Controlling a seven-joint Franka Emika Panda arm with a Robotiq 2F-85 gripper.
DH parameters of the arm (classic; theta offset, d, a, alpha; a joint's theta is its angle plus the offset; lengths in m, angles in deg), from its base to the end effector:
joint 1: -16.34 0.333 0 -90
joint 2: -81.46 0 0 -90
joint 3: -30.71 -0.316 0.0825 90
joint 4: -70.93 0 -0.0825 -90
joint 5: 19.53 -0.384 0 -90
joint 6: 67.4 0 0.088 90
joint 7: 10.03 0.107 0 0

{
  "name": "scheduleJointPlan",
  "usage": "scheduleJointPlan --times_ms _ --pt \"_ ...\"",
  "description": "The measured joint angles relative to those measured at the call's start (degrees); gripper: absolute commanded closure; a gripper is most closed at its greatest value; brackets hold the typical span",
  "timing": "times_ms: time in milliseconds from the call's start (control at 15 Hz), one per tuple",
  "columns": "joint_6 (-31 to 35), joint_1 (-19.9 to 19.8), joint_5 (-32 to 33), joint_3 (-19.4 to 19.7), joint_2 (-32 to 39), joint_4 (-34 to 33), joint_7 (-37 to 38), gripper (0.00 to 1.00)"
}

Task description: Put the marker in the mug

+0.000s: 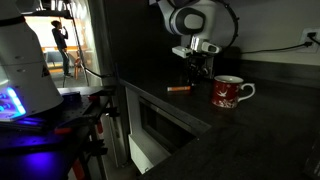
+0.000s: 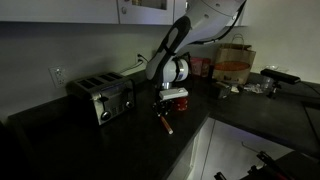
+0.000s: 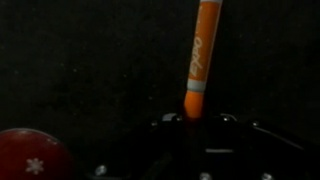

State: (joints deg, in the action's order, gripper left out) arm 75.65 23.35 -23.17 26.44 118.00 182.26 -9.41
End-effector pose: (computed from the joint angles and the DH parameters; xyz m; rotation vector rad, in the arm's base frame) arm 0.5959 0.1180 0.1434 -3.0609 -0.1853 0.1401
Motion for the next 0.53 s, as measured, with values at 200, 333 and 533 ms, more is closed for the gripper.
scheduleJointPlan --times_ms 200,333,533 --pt "-0.26 0.67 0.00 0.00 -0.31 -0.02 0.00 0.95" --pt "-0.26 0.84 0.00 0.00 -0.90 0.07 0.01 0.95" --pt "-0.24 0.42 -0.35 -0.79 -3.69 1.08 -0.44 0.95"
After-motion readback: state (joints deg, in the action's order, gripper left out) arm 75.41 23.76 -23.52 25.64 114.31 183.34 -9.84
